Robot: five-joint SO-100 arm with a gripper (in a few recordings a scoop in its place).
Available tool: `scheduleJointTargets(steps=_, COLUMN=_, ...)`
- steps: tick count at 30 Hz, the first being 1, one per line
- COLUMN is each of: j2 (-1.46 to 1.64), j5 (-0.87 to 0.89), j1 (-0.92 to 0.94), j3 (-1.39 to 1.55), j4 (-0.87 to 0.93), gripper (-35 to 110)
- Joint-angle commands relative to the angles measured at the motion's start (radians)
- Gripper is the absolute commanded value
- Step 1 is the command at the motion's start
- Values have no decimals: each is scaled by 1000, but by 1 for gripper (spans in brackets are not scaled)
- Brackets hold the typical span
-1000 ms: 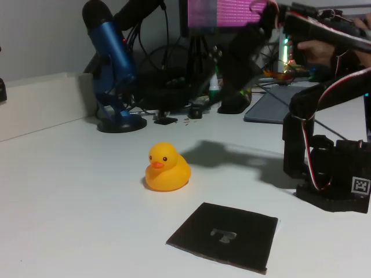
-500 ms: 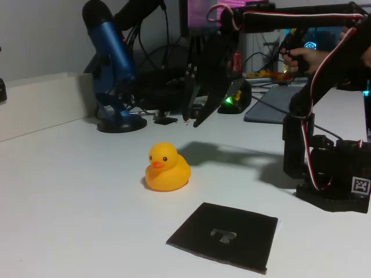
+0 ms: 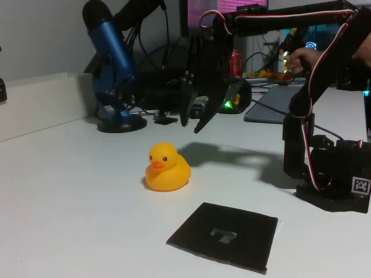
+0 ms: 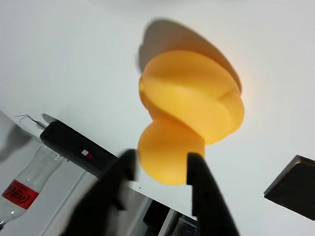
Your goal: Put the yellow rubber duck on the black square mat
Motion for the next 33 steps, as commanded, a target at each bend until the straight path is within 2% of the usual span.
scheduleJointTargets(steps=1, j2=11, j5=-12, j1=-8, j3=-44, j4=2, gripper=20)
scheduleJointTargets(steps=5, j2=11, j5=-14, j1=-34, j3=-44, j4=2, gripper=30)
scheduleJointTargets(steps=9, j2=9, j5=-12, j1=-84, j3=-44, j4=2, gripper=33)
scheduleJointTargets(steps=33, j2=20, j5=-11, j1=-121, j3=-44, j4=-8, gripper=33)
